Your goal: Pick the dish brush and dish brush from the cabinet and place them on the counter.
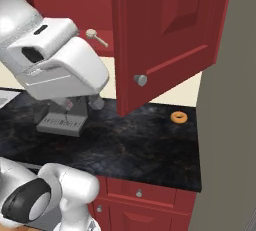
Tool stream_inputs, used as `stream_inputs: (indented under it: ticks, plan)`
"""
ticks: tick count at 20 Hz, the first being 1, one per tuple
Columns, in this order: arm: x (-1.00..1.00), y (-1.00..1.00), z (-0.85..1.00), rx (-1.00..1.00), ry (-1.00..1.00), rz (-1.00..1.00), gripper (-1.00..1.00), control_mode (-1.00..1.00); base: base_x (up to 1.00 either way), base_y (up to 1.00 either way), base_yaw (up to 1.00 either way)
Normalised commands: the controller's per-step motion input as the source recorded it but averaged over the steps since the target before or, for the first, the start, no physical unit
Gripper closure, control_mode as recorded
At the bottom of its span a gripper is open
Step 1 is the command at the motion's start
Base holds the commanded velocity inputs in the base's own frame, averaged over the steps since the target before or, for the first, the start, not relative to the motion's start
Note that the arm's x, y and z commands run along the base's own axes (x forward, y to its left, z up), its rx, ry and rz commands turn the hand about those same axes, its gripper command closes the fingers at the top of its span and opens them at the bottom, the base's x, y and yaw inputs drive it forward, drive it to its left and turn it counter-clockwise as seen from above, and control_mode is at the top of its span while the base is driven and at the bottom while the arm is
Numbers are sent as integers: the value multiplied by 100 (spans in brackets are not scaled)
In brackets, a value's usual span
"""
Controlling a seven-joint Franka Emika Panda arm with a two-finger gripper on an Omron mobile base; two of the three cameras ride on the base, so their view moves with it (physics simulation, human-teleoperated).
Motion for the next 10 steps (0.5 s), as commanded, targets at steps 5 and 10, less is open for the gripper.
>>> stream_inputs:
  ticks: [5,10]
  plan:
    - [11,100,-43,-28,14,1,-100,-100,0,0,0]
    - [14,99,-55,-26,10,3,-100,-100,0,0,0]
